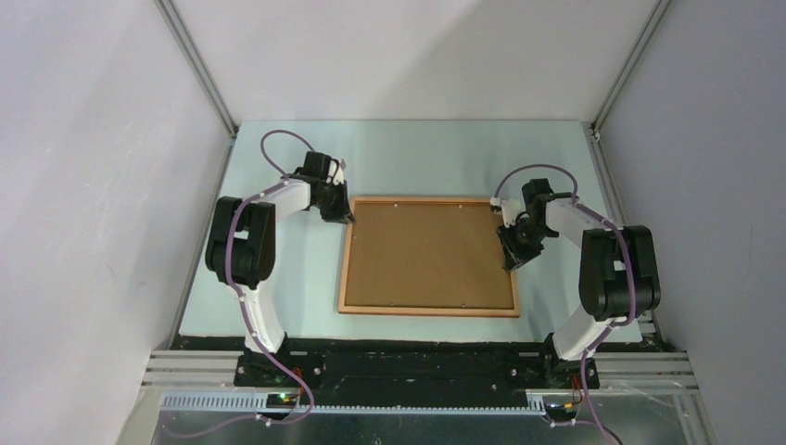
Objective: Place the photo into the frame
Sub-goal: Install the photo frame at the center of the board, then turn over the photo frame at the center of the board.
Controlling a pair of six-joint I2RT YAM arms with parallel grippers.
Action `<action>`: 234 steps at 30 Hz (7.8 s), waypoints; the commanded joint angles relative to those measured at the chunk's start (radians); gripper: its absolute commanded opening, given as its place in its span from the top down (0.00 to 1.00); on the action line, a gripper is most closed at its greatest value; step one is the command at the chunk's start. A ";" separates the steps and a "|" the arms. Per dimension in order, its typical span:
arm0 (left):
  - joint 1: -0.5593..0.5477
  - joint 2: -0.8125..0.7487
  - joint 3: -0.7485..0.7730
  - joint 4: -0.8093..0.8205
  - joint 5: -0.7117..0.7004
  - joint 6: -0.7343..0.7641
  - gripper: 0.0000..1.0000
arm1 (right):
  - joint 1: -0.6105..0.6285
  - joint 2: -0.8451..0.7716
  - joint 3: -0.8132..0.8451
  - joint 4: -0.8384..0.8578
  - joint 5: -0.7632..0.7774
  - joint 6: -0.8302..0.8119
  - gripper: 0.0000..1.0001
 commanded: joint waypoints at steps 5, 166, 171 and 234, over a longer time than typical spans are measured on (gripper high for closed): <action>-0.017 0.061 -0.021 -0.016 0.059 0.031 1.00 | 0.015 0.034 0.045 0.055 -0.012 -0.133 0.67; -0.110 -1.028 -0.442 0.009 -0.093 0.674 0.02 | 0.831 -0.249 -0.019 0.006 0.042 -0.115 1.00; -0.230 -1.047 -0.400 -0.064 -0.116 0.756 0.02 | 0.756 -0.269 0.131 -0.127 -0.046 -0.158 1.00; -0.847 -0.434 0.129 -0.196 -0.564 1.029 0.92 | 0.254 -0.111 0.707 -0.615 -0.517 -0.255 0.93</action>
